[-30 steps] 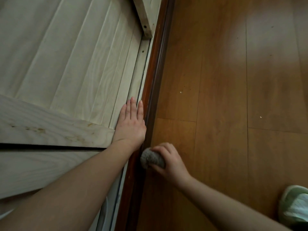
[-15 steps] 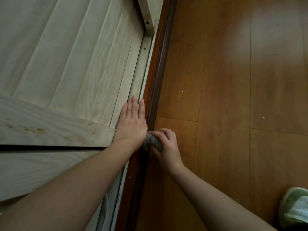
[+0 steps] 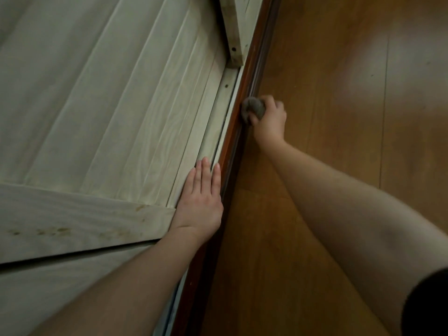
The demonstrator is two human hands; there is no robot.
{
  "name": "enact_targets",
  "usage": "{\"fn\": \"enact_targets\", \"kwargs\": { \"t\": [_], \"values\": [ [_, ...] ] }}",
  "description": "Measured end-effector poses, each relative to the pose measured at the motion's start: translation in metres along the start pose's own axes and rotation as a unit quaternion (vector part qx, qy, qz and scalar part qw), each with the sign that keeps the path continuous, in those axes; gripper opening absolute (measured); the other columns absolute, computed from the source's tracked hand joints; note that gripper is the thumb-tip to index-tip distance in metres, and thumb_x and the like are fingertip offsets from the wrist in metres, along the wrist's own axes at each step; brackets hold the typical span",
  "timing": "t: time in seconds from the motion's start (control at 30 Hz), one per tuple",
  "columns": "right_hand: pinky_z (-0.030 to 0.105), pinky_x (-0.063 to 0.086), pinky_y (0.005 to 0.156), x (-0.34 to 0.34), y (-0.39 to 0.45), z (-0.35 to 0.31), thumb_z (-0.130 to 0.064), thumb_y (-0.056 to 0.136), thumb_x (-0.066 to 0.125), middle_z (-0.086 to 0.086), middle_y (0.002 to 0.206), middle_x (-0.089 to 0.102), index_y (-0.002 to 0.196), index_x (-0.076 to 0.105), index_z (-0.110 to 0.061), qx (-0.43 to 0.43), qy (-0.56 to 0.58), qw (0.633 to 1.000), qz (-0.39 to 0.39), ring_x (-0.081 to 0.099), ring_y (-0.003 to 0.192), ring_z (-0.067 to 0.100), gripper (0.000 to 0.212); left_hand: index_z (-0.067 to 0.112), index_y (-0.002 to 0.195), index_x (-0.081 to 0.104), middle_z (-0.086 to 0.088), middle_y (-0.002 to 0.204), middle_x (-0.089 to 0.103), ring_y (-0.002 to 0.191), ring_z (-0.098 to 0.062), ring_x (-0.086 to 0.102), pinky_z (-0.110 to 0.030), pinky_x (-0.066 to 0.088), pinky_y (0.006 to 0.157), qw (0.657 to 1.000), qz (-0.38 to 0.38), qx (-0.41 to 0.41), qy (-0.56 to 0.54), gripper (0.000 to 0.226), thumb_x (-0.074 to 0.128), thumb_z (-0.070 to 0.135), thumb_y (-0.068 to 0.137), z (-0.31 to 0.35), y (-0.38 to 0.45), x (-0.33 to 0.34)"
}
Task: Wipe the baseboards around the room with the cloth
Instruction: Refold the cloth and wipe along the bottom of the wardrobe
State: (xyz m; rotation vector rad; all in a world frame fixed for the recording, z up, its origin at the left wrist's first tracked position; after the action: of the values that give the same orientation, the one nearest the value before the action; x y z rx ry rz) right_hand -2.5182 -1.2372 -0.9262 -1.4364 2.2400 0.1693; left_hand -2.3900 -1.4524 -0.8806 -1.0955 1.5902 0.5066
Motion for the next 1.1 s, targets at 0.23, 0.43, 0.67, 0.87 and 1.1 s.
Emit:
{"fn": "enact_targets", "kwargs": {
  "t": [0.23, 0.43, 0.67, 0.87, 1.1],
  "values": [
    [0.041, 0.043, 0.105, -0.021, 0.036, -0.009, -0.026, 0.093, 0.065, 0.006, 0.129, 0.048, 0.133, 0.051, -0.026, -0.038, -0.081, 0.995, -0.039, 0.044, 0.123, 0.026, 0.042, -0.003, 0.141, -0.039, -0.031, 0.158, -0.02, 0.15, -0.041, -0.014, -0.05, -0.003, 0.124, 1.0, -0.007, -0.005, 0.004, 0.071, 0.003, 0.034, 0.098, -0.001, 0.001, 0.0],
    [0.029, 0.036, 0.101, -0.024, -0.063, 0.05, -0.029, 0.09, 0.068, -0.005, 0.127, 0.045, 0.131, 0.049, -0.029, -0.102, -0.039, 0.993, -0.04, 0.036, 0.117, 0.006, 0.045, -0.002, 0.141, -0.036, -0.029, 0.16, -0.017, 0.151, -0.039, -0.014, -0.048, -0.003, 0.124, 0.999, -0.03, -0.007, 0.025, 0.068, 0.002, 0.034, 0.097, 0.002, 0.001, -0.009],
    [0.04, 0.043, 0.104, -0.022, -0.13, 0.111, -0.034, 0.092, 0.067, 0.006, 0.128, 0.046, 0.137, 0.045, -0.022, -0.192, -0.174, 0.956, -0.139, 0.042, 0.121, 0.022, 0.051, 0.0, 0.156, 0.013, -0.026, 0.159, 0.024, 0.149, -0.039, 0.019, -0.052, 0.007, 0.123, 0.998, -0.03, 0.002, 0.062, 0.071, 0.015, 0.04, 0.098, 0.005, 0.014, -0.032],
    [0.04, 0.042, 0.105, -0.019, -0.127, 0.116, -0.033, 0.092, 0.067, 0.008, 0.13, 0.047, 0.139, 0.042, -0.022, -0.226, -0.195, 0.946, -0.129, 0.044, 0.122, 0.025, 0.054, 0.007, 0.157, 0.014, -0.016, 0.163, 0.02, 0.152, -0.028, 0.015, -0.041, 0.004, 0.125, 0.997, 0.07, 0.012, -0.039, 0.065, 0.025, 0.037, 0.101, 0.007, 0.104, -0.054],
    [0.04, 0.047, 0.102, -0.015, -0.129, 0.122, -0.033, 0.087, 0.071, 0.011, 0.132, 0.05, 0.137, 0.041, -0.023, -0.216, -0.22, 0.943, -0.126, 0.049, 0.122, 0.029, 0.059, 0.008, 0.158, 0.0, -0.013, 0.167, -0.002, 0.154, -0.022, -0.001, -0.036, 0.001, 0.125, 0.993, 0.053, -0.027, -0.105, 0.07, 0.024, 0.041, 0.102, -0.007, 0.16, -0.039]
  ]
}}
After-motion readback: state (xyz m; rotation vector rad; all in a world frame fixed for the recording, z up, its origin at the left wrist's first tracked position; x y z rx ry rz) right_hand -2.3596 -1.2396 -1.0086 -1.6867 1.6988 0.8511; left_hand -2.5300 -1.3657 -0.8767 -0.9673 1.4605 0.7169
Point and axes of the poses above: each hand's wrist, its own y-axis towards the middle knuckle, its own x-axis out of the palm, z = x × y, the point moved 2 cm from there along y, towards the middle knuckle
